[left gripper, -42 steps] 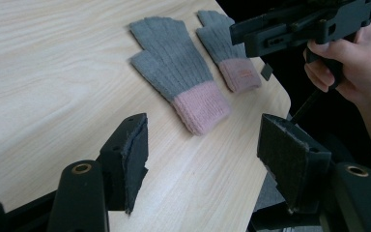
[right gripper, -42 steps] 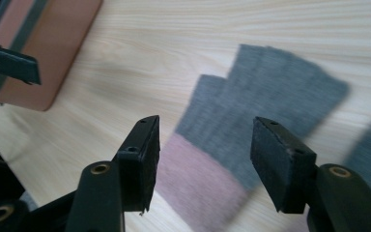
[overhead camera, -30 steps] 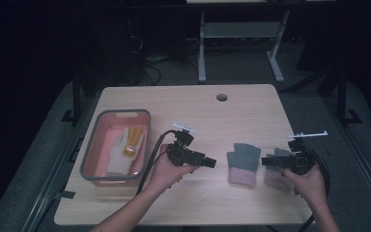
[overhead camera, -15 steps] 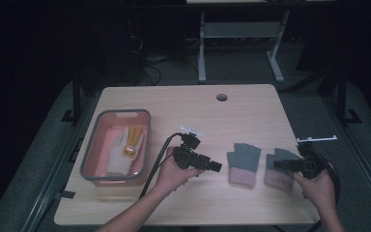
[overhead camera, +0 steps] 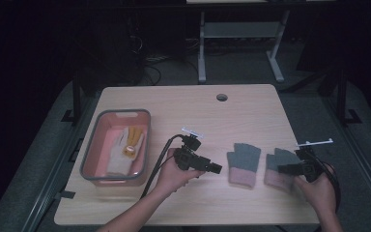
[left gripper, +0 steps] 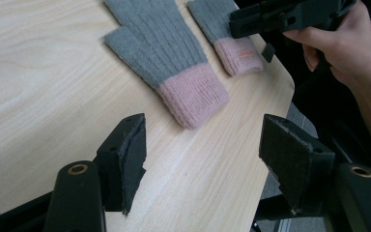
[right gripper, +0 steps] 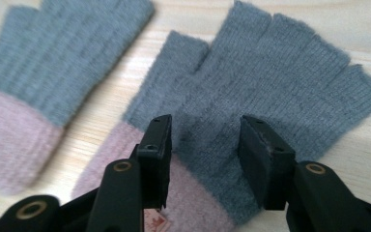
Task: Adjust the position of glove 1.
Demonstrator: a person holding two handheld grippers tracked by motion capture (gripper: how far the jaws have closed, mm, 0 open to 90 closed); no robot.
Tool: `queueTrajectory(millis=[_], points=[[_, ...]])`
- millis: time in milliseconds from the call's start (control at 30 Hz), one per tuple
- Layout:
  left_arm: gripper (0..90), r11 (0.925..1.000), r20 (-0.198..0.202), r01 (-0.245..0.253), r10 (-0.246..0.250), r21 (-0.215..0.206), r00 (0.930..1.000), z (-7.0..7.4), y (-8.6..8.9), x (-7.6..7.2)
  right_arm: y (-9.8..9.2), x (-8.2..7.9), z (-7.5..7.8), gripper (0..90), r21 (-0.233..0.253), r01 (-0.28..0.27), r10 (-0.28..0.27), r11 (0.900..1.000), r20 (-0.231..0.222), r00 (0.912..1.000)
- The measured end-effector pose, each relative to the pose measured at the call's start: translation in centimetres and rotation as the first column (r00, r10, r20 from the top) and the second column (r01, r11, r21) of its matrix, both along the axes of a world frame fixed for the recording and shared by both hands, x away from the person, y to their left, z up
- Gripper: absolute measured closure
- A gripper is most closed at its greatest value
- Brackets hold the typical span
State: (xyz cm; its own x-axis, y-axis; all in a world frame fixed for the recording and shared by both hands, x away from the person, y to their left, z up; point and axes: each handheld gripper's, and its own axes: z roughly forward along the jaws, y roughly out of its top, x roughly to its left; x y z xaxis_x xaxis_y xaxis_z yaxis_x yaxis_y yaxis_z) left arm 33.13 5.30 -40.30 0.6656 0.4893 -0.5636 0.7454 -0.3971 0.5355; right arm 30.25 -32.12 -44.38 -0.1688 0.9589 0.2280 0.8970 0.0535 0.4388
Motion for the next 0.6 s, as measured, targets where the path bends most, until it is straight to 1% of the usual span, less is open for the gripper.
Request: queueTrajectory(millis=[33, 133, 167, 267, 400, 500, 567, 600], points=[[34.0, 1.0, -0.004, -0.001, 0.001, 0.0, 1.0, -0.1, 0.0, 0.0, 0.1, 0.0, -0.1, 55.7, -0.013, -0.011, 0.011, 1.0, 0.004, 0.9999], [33.6, 1.0, -0.007, -0.001, 0.001, 0.0, 1.0, -0.2, -0.1, -0.1, 0.6, 0.1, -0.2, 57.0, -0.046, -0.015, 0.015, 0.999, -0.001, 0.9999], [33.6, 1.0, -0.005, 0.003, -0.003, 0.0, 1.0, -0.3, -0.1, -0.1, 0.8, 0.2, -0.2, 57.5, -0.067, -0.023, 0.022, 0.998, -0.005, 0.9997], [33.6, 1.0, -0.004, 0.001, -0.001, 0.002, 1.0, -0.4, -0.3, -0.1, 1.3, 0.2, -0.1, 58.8, -0.098, -0.014, 0.012, 0.995, -0.013, 0.9998], [33.5, 1.0, -0.005, 0.005, -0.005, 0.004, 1.0, -0.5, -0.5, -0.2, 1.8, 0.2, -0.2, 61.7, -0.149, -0.015, 0.015, 0.989, -0.001, 0.9999], [33.5, 0.9999, -0.005, 0.01, -0.01, 0.003, 0.9999, -0.7, -0.7, -0.3, 2.1, 0.2, -0.3, 64.9, -0.173, -0.01, 0.011, 0.985, 0.007, 0.9999], [33.5, 0.9999, -0.006, 0.01, -0.01, 0.001, 0.9999, -0.8, -0.8, -0.4, 2.5, 0.2, -0.2, 69.1, -0.192, -0.007, 0.008, 0.981, 0.006, 0.9999], [33.4, 0.9999, -0.006, 0.01, -0.01, 0.001, 0.9999, -0.8, -0.8, -0.4, 2.5, 0.2, -0.2, 69.1, -0.192, -0.007, 0.008, 0.981, 0.006, 0.9999]])
